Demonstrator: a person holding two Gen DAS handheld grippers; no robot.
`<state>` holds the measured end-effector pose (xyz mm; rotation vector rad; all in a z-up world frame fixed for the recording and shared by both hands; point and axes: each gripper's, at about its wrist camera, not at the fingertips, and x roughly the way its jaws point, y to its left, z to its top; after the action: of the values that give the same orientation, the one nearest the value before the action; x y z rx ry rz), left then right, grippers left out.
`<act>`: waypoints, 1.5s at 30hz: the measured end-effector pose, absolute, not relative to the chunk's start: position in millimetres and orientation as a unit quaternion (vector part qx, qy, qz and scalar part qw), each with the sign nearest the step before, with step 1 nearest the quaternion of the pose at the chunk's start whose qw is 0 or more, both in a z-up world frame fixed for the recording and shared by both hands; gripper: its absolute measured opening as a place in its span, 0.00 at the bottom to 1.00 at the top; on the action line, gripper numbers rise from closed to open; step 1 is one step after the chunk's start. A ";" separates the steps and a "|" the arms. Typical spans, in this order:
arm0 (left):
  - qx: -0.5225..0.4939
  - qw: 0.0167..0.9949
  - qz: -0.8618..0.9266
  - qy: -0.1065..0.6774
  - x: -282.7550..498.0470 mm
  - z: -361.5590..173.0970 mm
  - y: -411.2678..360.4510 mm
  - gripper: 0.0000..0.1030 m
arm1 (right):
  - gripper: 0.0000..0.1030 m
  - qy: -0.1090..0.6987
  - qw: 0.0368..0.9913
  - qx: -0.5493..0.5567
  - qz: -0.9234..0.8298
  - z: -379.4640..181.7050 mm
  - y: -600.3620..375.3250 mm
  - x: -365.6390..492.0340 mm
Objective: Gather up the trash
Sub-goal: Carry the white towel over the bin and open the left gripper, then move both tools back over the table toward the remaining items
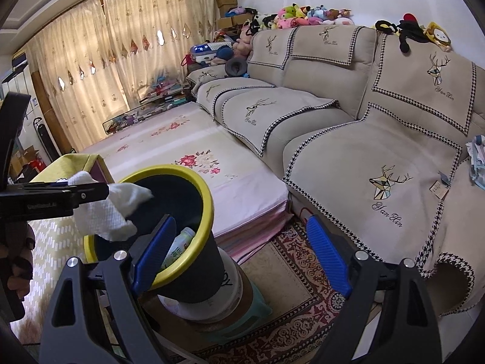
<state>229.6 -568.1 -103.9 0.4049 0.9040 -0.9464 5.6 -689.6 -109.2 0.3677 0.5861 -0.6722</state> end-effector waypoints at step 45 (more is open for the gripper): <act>0.061 0.821 -0.385 0.416 226.3 25.1 -336.5 0.95 | 0.83 0.319 0.908 0.150 -0.225 -112.8 -609.0 27.1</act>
<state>226.3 -336.5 25.1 0.1292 0.8851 -0.8202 27.1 -609.0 -112.8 0.3100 0.6588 -0.4635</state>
